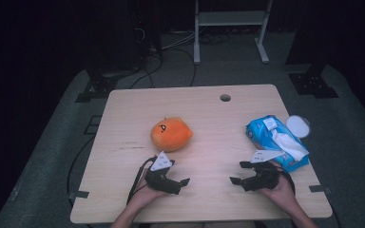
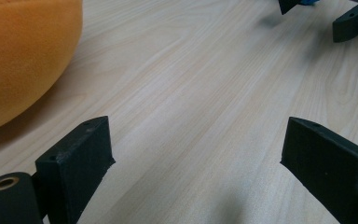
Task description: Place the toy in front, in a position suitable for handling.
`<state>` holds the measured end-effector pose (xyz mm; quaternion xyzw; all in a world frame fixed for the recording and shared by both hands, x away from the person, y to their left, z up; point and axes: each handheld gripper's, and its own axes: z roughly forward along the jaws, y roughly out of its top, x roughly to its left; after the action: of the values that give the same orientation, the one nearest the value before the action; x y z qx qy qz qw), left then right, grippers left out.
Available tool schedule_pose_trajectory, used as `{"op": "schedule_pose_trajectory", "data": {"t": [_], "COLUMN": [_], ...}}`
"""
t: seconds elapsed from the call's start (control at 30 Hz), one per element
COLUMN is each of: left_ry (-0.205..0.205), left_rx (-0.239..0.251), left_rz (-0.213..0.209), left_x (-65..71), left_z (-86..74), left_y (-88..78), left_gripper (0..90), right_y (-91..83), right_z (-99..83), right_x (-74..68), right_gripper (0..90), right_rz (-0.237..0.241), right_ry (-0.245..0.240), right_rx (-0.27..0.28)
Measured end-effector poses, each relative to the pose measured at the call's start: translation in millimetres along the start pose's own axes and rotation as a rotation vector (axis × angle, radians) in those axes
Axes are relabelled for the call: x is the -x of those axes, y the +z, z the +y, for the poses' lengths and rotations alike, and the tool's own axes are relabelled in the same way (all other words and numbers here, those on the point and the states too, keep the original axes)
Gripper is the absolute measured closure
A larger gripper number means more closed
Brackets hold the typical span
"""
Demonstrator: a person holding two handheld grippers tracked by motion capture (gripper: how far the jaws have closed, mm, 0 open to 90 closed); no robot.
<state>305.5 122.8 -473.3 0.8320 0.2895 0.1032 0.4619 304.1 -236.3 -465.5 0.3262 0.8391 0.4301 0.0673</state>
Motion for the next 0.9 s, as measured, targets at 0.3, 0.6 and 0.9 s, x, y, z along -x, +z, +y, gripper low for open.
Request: {"op": "schedule_pose_trajectory", "data": {"t": [0.3, 0.6, 0.9], "left_ry": [0.017, 0.069, 0.098], "left_rx": [0.008, 0.043, 0.110], "left_rz": [-0.014, -0.014, 0.029], "left_x": [2.9, 3.2, -9.9], "left_z": [2.6, 18.5, 42.6], "left_y": [-2.3, -7.3, -23.2], "left_gripper": [8.3, 8.3, 8.3], "right_y": [1.0, -0.9, 2.0], "right_z": [0.1, -0.6, -1.6], "right_x": [2.1, 2.7, 3.9], "right_gripper": [20.3, 20.3, 20.3], "right_rz": [0.013, 0.001, -0.004], "right_ry": [0.023, 0.032, 0.040], "right_rx": [0.006, 0.014, 0.005]}}
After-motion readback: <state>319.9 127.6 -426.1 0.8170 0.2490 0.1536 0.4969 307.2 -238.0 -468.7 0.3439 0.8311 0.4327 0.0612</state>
